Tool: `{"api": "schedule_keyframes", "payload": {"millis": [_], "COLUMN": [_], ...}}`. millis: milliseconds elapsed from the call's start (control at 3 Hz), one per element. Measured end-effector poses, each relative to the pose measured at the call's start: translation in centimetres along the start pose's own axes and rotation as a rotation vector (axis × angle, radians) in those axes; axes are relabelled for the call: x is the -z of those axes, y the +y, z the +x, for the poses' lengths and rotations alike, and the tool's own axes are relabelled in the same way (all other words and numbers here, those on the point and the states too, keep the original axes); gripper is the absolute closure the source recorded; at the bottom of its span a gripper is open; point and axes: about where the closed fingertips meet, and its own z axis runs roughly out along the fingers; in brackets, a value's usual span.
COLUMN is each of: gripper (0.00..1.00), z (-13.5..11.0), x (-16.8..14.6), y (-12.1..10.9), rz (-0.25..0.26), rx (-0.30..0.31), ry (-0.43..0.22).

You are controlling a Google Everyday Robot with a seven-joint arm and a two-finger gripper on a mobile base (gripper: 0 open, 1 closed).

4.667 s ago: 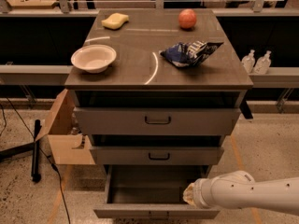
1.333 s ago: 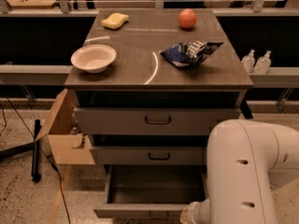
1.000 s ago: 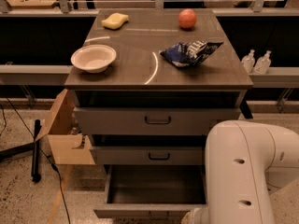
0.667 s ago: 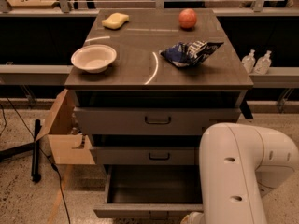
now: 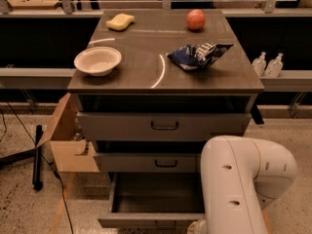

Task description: Close bottom drawer

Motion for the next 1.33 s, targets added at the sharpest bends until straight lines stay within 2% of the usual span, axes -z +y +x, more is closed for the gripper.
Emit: {"api": "schedule_keyframes", "payload": {"millis": [667,1000,1333], "gripper": [1.00,1.00,1.00], "z": [1.3,1.4,1.6], "x": [-2.2,-2.2,-3.1], "y": [-5.1,-5.4,-9.1], "rz": [0.100,0.105,0.183], "rx": [0.025,0.027,0.035], "ry": [0.003,0.003,0.011]}}
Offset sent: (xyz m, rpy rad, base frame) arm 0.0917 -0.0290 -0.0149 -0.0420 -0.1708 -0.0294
